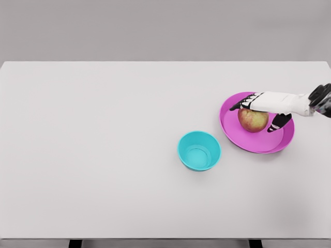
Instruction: Put the apple from the pink plate into the blue bowl with your right arm
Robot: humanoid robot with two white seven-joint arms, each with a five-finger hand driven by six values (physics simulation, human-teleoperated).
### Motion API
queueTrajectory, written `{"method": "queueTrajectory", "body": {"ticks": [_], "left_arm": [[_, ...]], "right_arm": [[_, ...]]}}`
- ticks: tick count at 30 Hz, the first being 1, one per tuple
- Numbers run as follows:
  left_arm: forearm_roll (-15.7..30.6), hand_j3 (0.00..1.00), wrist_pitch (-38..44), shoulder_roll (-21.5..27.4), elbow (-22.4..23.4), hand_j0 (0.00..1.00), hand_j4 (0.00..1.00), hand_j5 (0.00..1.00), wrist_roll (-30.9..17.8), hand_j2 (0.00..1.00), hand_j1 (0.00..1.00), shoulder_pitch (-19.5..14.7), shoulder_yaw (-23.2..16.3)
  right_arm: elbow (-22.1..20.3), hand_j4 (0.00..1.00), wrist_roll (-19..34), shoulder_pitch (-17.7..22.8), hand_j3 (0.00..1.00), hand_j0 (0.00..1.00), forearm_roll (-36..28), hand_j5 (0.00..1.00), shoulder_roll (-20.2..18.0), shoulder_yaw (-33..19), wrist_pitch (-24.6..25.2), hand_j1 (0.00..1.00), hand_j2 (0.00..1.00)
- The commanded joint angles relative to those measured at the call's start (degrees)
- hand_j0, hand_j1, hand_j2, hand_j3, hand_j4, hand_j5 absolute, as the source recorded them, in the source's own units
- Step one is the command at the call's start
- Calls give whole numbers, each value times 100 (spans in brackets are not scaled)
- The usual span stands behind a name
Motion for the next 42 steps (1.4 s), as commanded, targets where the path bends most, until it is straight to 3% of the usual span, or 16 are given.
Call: {"method": "queueTrajectory", "body": {"ticks": [1, 4, 24, 42], "left_arm": [[0, 100, 0, 0, 0, 100, 100, 100, 2, 100, 100, 0, 0], [0, 100, 0, 0, 0, 100, 100, 100, 2, 100, 100, 0, 0], [0, 100, 0, 0, 0, 100, 100, 100, -7, 100, 100, 0, 0], [0, 100, 0, 0, 0, 100, 100, 100, 2, 100, 100, 0, 0]], "right_arm": [[22, 85, -1, 0, 85, 85, -26, 85, -4, 24, 10, 85, 85], [22, 61, -1, -9, 61, 61, -17, 61, 5, 24, 10, 61, 61], [-74, 60, -1, -158, 60, 60, -70, 60, -22, -64, -69, 60, 60], [-1252, 60, -1, -167, 60, 60, -78, 60, -74, -231, -78, 60, 60]]}}
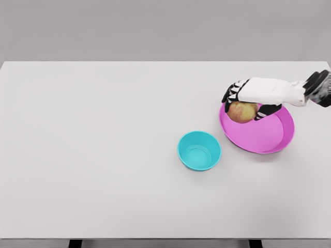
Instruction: Put the apple from the pink plate into the blue bowl with your right arm
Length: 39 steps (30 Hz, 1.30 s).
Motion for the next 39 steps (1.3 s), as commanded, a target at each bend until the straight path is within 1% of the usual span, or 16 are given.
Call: {"method": "queueTrajectory", "body": {"ticks": [1, 3, 7, 12, 16, 19, 20, 24, 28, 32, 39], "left_arm": [[0, 100, 0, 0, 0, 100, 100, 100, 1, 100, 100, 0, 0], [0, 100, 0, 0, 0, 100, 100, 100, 1, 100, 100, 0, 0], [0, 100, 0, 0, 0, 100, 100, 100, 1, 100, 100, 0, 0], [0, 100, 0, 0, 0, 100, 100, 100, -7, 100, 100, 0, 0], [0, 100, 0, 0, 0, 100, 100, 100, -7, 100, 100, 0, 0], [0, 100, 0, 0, 0, 100, 100, 100, -7, 100, 100, 0, 0], [0, 100, 0, 0, 0, 100, 100, 100, 1, 100, 100, 0, 0], [0, 100, 0, 0, 0, 100, 100, 100, -7, 100, 100, 0, 0], [0, 100, 0, 0, 0, 100, 100, 100, 1, 100, 100, 0, 0], [0, 100, 0, 0, 0, 100, 100, 100, 1, 100, 100, 0, 0], [0, 100, 0, 0, 0, 100, 100, 100, -7, 100, 100, 0, 0]], "right_arm": [[-245, 60, -4, 0, 60, 60, -31, 60, -8, -5, 17, 60, 60], [-438, 60, -4, 9, 60, 60, -31, 60, -17, -5, 8, 60, 60], [-737, 61, -4, 26, 61, 61, -31, 61, -26, 4, -159, 61, 61], [-939, 61, -4, 53, 61, 61, -40, 61, -26, 13, -247, 61, 61], [-1229, 61, -4, 88, 61, 61, -40, 61, -26, 21, -266, 61, 61], [-1317, 61, -4, 97, 61, 61, -40, 61, -26, 57, -266, 61, 61], [-1405, 61, -4, 105, 61, 61, -40, 61, -35, 57, -266, 61, 61], [-1475, 61, -4, 149, 61, 61, -40, 61, -26, 65, -266, 61, 61], [-1669, 61, -4, 246, 61, 61, -31, 61, -26, 74, -266, 61, 61], [-1669, 61, -4, 299, 61, 61, -31, 61, -8, 83, -266, 61, 61], [-1677, 61, -4, 281, 61, 61, -23, 61, 53, 303, -266, 61, 61]]}}
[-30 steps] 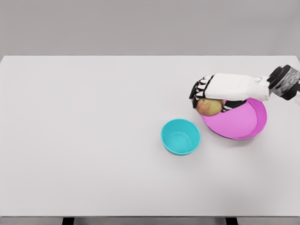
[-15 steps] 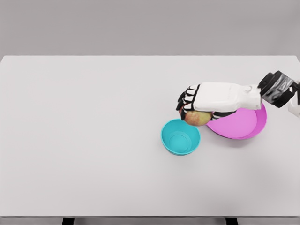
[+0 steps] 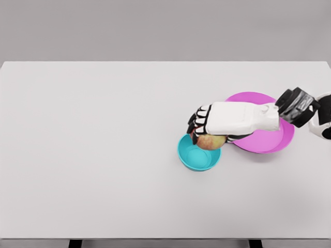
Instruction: Put the apple from the pink plate into the blue bowl with your right arm
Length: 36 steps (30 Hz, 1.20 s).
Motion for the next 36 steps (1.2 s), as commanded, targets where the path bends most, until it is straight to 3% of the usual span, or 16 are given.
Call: {"method": "queueTrajectory", "body": {"ticks": [1, 25, 26, 27, 28, 36], "left_arm": [[0, 100, 0, 0, 0, 100, 100, 100, 1, 100, 100, 0, 0], [0, 100, 0, 0, 0, 100, 100, 100, 1, 100, 100, 0, 0], [0, 100, 0, 0, 0, 100, 100, 100, -8, 100, 100, 0, 0], [0, 100, 0, 0, 0, 100, 100, 100, -7, 100, 100, 0, 0], [0, 100, 0, 0, 0, 100, 100, 100, 1, 100, 100, 0, 0], [0, 100, 0, 0, 0, 100, 100, 100, 1, 100, 100, 0, 0]], "right_arm": [[-5, 61, -3, 0, 61, 61, -29, 61, 10, 95, 16, 61, 61], [-5, 63, -3, -61, 63, 63, -29, 63, 133, 402, 16, 63, 63], [-5, 67, -3, -62, 67, 67, -38, 67, 133, 402, 16, 67, 67], [-5, 77, -3, -62, 77, 77, -38, 77, 133, 402, 16, 77, 77], [-5, 100, -3, -61, 100, 100, -38, 100, 133, 402, 16, 100, 100], [-5, 100, -3, -62, 100, 100, -38, 100, 133, 402, 16, 100, 100]]}}
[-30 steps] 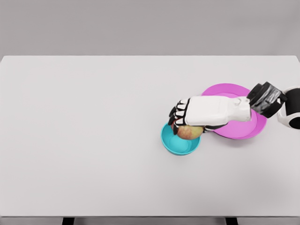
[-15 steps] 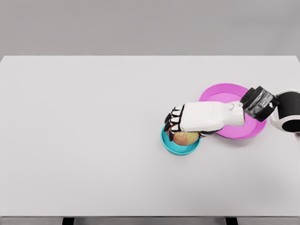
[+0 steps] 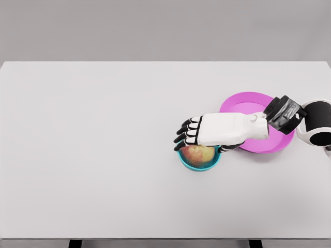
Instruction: Put the apple from the pink plate into the blue bowl with your right arm
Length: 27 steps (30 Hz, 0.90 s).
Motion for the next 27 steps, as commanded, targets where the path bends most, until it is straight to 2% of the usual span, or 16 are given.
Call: {"method": "queueTrajectory", "body": {"ticks": [1, 6, 8, 9, 11, 15, 19, 21, 22, 27], "left_arm": [[0, 100, 0, 0, 0, 100, 100, 100, 2, 100, 100, 0, 0], [0, 100, 0, 0, 0, 100, 100, 100, 2, 100, 100, 0, 0], [0, 100, 0, 0, 0, 100, 100, 100, 2, 100, 100, 0, 0], [0, 100, 0, 0, 0, 100, 100, 100, 2, 100, 100, 0, 0], [0, 100, 0, 0, 0, 100, 100, 100, -6, 100, 100, 0, 0], [0, 100, 0, 0, 0, 100, 100, 100, 2, 100, 100, 0, 0], [0, 100, 0, 0, 0, 100, 100, 100, 2, 100, 100, 0, 0], [0, 100, 0, 0, 0, 100, 100, 100, -6, 100, 100, 0, 0], [0, 100, 0, 0, 0, 100, 100, 100, 2, 100, 100, 0, 0], [0, 100, 0, 0, 0, 100, 100, 100, 2, 100, 100, 0, 0]], "right_arm": [[-1, 100, -3, 0, 100, 100, -25, 100, -11, -11, 16, 100, 100], [-1, 100, -3, -184, 100, 100, -33, 100, -63, -134, 16, 100, 100], [-1, 100, -3, -150, 100, 100, -68, 100, -90, -846, 16, 100, 100], [-1, 100, -3, -149, 100, 100, -95, 100, -98, -995, 16, 100, 100], [-1, 100, -3, -35, 100, 100, -350, 100, -406, -1567, 16, 100, 100], [34, 100, -3, 668, 100, 100, -473, 100, -538, -2656, 16, 100, 100], [201, 100, -3, 809, 100, 100, -473, 100, -521, -2797, 16, 100, 100], [306, 100, -3, 879, 100, 100, -464, 100, -152, -2955, 16, 100, 100], [307, 100, -3, 1081, 100, 100, -438, 100, 86, -3149, 16, 100, 100], [307, 100, -3, 1380, 100, 100, -438, 100, 156, -3246, 16, 100, 100]]}}
